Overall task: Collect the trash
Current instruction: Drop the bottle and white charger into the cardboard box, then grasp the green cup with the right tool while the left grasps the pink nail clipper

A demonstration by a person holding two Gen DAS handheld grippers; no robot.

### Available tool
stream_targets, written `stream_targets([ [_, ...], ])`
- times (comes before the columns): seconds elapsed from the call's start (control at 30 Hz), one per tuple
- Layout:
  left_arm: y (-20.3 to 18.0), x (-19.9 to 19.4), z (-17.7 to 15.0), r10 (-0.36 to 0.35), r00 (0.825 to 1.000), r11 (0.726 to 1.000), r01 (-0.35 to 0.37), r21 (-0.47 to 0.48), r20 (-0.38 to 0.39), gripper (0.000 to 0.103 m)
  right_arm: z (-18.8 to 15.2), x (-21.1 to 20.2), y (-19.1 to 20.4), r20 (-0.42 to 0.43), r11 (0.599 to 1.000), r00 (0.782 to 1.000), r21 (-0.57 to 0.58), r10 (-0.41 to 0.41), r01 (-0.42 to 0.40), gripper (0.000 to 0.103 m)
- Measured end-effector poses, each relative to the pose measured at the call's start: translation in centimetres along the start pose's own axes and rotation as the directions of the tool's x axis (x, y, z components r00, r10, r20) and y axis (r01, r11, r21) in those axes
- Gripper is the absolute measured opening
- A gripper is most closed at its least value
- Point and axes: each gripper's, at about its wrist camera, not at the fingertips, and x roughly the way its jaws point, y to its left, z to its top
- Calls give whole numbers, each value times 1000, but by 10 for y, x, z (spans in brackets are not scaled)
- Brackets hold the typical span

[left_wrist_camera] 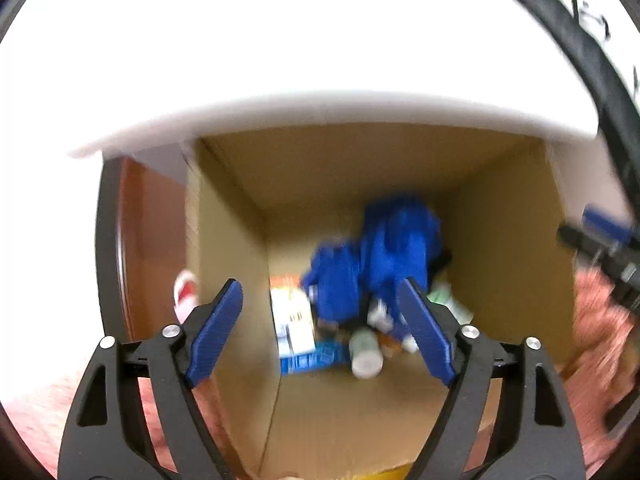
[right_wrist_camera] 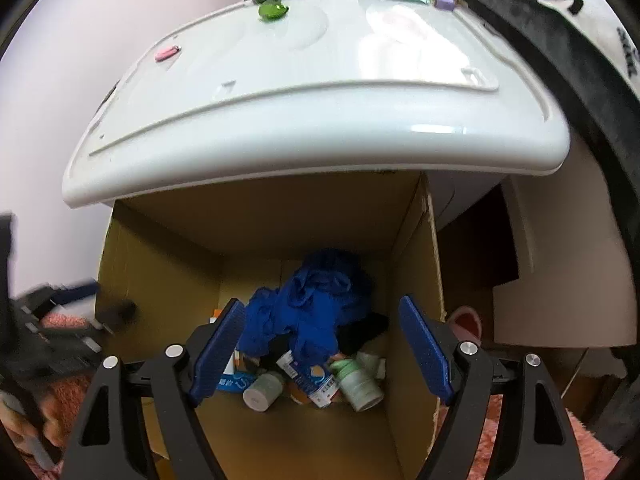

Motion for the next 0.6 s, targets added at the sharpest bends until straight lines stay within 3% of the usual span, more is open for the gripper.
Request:
stream_targets([
  [0.13,14,-33,35,29,991,999,-24,-45,131,83,24,-23,12,85,999,996,-44,6,-2,78],
  [0.17,18,-40,46,42,985,998,-32,-59,165,83,34,-27,17,110,998,994,-57,7,0,82],
  [0.33,45,-54,103,103,954,986,-60,-157,283,89,119,-33,41,250,993,968,-122,25,6,88],
  [0.5,71,-48,128,140,932,974,-68,-216,336,90,227,19,69,277,987,961,-158,20,25,88],
  [0.6,73,-41,129,130,945,970,-58,-238,299,90,286,62,79,263,983,964,-160,-47,92,88],
])
